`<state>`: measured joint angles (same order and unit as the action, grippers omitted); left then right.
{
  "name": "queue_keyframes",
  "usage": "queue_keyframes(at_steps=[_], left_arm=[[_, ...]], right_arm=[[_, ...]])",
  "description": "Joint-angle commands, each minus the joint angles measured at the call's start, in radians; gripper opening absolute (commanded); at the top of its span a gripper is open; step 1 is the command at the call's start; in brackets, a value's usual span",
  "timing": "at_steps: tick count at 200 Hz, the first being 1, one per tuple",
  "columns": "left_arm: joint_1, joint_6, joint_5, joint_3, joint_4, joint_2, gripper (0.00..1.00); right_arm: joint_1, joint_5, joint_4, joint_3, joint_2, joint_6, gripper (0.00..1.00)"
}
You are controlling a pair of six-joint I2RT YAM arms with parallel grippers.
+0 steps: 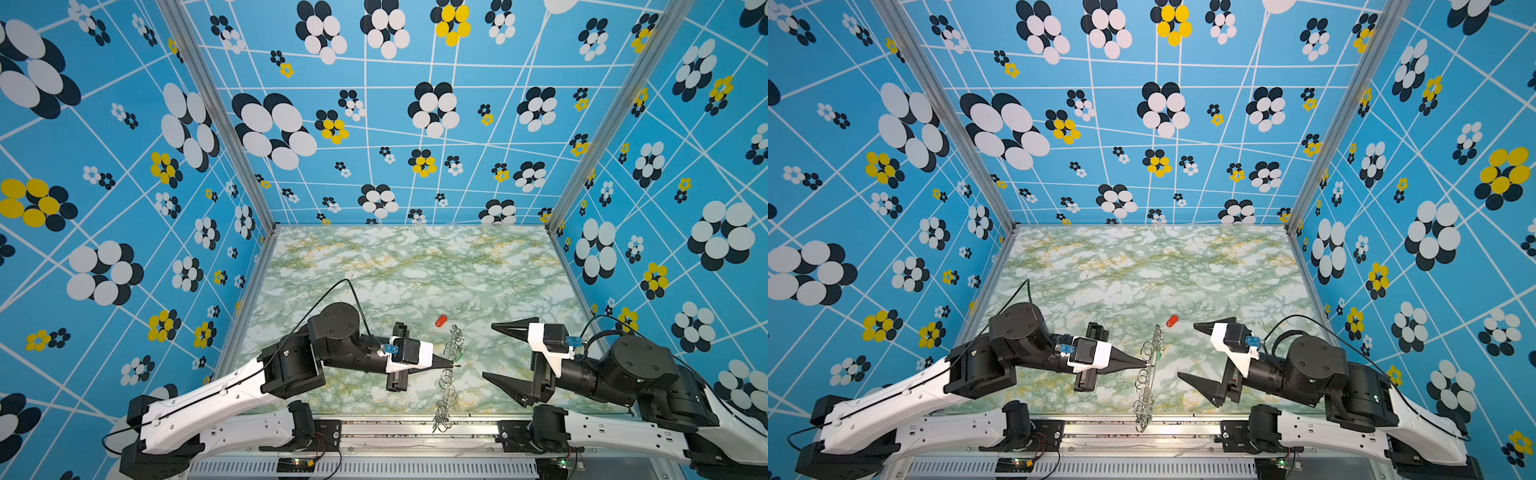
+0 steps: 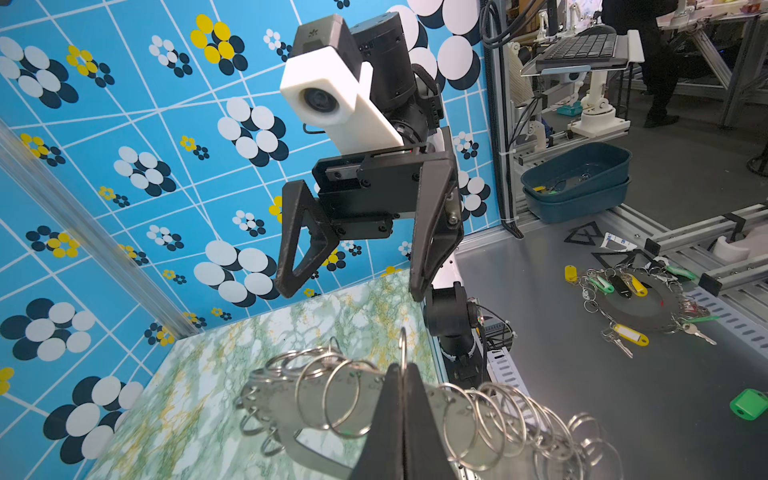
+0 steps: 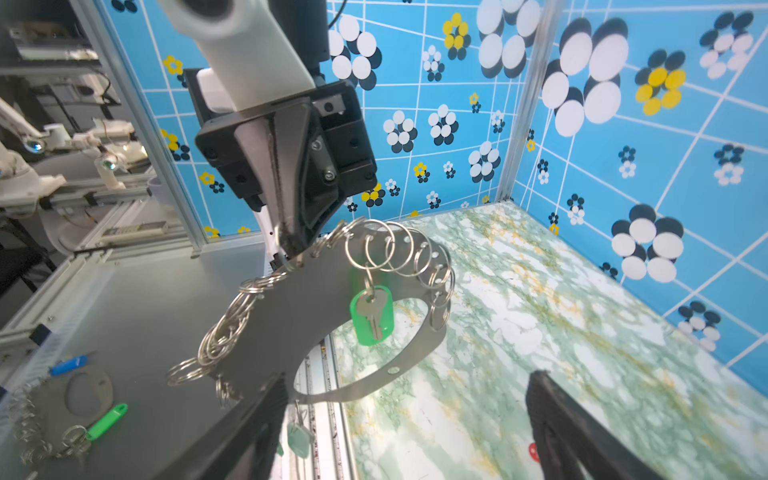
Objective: Put the keys on the keyring
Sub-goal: 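Open the right gripper and swing it away toward the red-tagged key, then lower the right gripper over the red-tagged key and close on it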
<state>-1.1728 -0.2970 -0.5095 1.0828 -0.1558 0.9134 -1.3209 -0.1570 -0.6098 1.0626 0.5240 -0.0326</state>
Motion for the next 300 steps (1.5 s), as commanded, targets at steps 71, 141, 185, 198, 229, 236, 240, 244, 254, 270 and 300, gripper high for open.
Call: queue_keyframes(at_steps=[71,141,185,198,229,236,240,244,254,270,300], left_arm=[[-0.002,-0.189,0.117,-0.013,-0.057,-0.052,0.0],[0.017,-0.175,0.28,-0.109,-0.085,-0.131,0.0],[0.065,-0.12,0.314,-0.199,-0.082,-0.184,0.0],[0.086,-0.106,0.307,-0.225,-0.073,-0.193,0.0],[0.144,-0.061,0.268,-0.274,-0.039,-0.206,0.0],[0.158,-0.055,0.254,-0.282,-0.032,-0.208,0.0],[0.167,-0.053,0.249,-0.286,-0.03,-0.208,0.0],[0.177,-0.051,0.241,-0.29,-0.027,-0.209,0.0],[0.202,-0.044,0.223,-0.299,-0.022,-0.212,0.0],[0.237,-0.028,0.188,-0.318,-0.003,-0.218,0.0],[0.282,-0.009,0.146,-0.34,0.006,-0.22,0.0]], right_arm=[[0.176,-0.097,-0.054,-0.05,0.089,0.229,0.99],[0.744,0.457,0.016,-0.109,0.357,0.469,0.99],[0.779,0.438,0.092,-0.138,0.566,0.542,0.99],[0.798,0.403,0.107,-0.147,0.627,0.581,0.99],[0.823,0.325,0.142,-0.134,0.766,0.618,0.98],[0.821,0.325,0.146,-0.116,0.802,0.616,0.99],[0.821,0.332,0.147,-0.104,0.823,0.604,0.98],[0.821,0.336,0.146,-0.092,0.845,0.581,0.97],[0.821,0.32,0.114,-0.057,0.9,0.529,0.94],[0.824,0.336,0.096,-0.013,0.984,0.41,0.88],[0.837,0.379,0.019,0.133,1.159,0.197,0.7]])
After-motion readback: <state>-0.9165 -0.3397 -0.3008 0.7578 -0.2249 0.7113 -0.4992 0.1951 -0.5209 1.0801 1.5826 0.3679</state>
